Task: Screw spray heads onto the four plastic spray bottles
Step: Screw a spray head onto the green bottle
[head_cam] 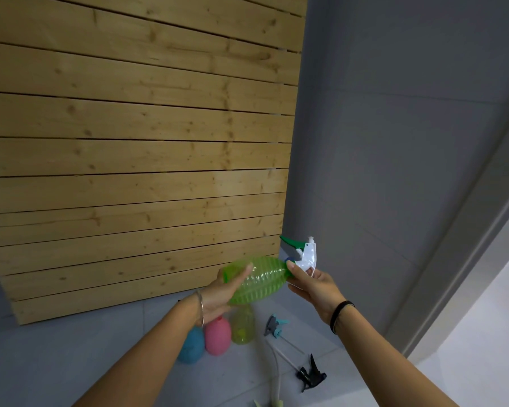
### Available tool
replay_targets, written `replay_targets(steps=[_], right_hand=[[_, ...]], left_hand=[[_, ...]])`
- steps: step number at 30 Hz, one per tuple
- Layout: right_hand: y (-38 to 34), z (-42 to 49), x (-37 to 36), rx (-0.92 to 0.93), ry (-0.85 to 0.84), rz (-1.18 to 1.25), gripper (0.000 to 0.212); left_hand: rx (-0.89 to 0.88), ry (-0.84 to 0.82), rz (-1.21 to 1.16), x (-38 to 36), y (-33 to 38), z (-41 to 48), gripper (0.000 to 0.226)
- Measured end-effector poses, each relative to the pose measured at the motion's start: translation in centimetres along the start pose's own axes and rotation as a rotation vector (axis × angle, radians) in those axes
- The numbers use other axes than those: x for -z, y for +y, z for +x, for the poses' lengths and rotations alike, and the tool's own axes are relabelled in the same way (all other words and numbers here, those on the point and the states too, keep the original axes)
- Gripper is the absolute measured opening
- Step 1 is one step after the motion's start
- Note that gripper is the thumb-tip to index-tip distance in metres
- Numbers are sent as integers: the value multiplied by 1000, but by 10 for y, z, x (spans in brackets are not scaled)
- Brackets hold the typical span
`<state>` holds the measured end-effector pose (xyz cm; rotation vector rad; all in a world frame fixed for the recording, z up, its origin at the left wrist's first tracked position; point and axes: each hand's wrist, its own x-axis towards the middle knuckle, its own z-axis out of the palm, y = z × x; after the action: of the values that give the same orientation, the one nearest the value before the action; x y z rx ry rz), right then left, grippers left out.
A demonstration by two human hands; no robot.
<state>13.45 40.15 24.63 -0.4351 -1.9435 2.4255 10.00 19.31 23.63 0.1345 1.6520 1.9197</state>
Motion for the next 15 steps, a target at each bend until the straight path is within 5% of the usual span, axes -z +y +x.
replay_targets(steps=[2,5,7,11,15], right_hand=[[0,-1,-1,7,-4,-30,30],[-2,-1,-3,14,5,-16,25],[-5,-1,-4,28,-1,6,18],[-6,-3,-10,45,-29,-30,15],[-6,-3,-18,71,38,-6,17]], left_hand=[[100,19,68,-2,-1,-4,108],[-81,186,247,3,-5,1,95],[-147,158,87,6,-2,2,92],[32,-15,-148,3,5,-3,109],[-120,246,-56,-4,-1,4,91]])
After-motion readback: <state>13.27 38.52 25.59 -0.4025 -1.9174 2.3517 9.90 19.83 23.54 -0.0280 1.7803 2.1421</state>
